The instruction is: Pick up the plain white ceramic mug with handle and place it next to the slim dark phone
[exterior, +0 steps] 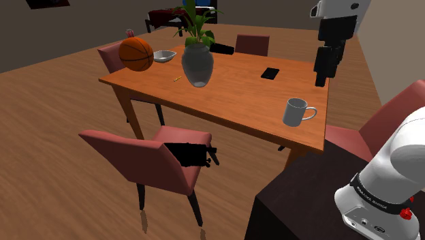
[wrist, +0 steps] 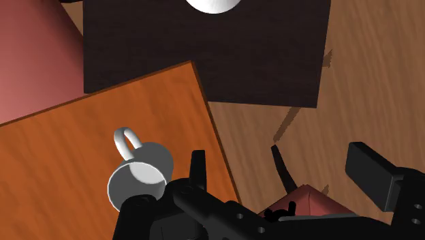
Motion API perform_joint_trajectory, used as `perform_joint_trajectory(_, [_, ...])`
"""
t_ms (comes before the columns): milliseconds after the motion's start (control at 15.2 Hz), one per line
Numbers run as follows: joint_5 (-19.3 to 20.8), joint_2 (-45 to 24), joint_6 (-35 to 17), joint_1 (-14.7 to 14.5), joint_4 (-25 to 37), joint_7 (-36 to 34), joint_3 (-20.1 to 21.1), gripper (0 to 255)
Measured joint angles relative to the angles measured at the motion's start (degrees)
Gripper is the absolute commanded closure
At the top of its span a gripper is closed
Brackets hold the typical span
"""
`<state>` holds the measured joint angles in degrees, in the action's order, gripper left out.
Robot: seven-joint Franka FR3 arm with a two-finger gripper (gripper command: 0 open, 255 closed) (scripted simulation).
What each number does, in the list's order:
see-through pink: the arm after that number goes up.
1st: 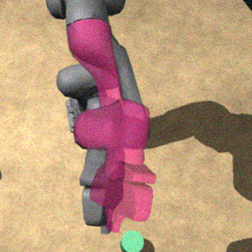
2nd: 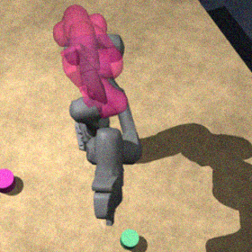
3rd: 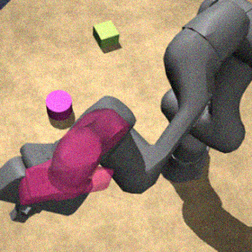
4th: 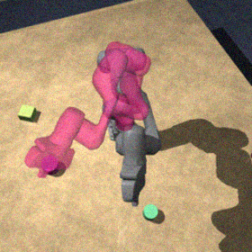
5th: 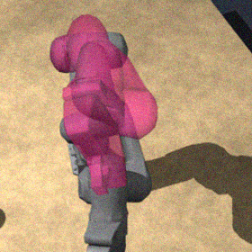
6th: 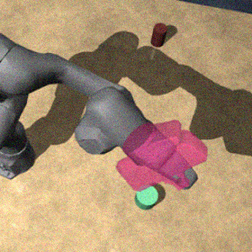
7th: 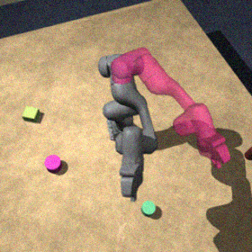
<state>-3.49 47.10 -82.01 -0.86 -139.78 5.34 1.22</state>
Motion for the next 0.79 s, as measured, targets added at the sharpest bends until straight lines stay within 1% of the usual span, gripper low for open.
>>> perform_joint_trajectory(66, [0.00,0.00,0.00,0.00,0.00,0.00,0.00,0])
perform_joint_trajectory(198, [0.29,0.28,-2.94,0.48,-2.17,-0.35,-0.03,0])
perform_joint_trajectory(396, [1.47,-0.45,-10.35,1.88,-6.32,-0.56,-0.70,0])
perform_joint_trajectory(792, [3.40,-3.82,-27.57,4.79,-14.52,-1.97,-1.64,0])
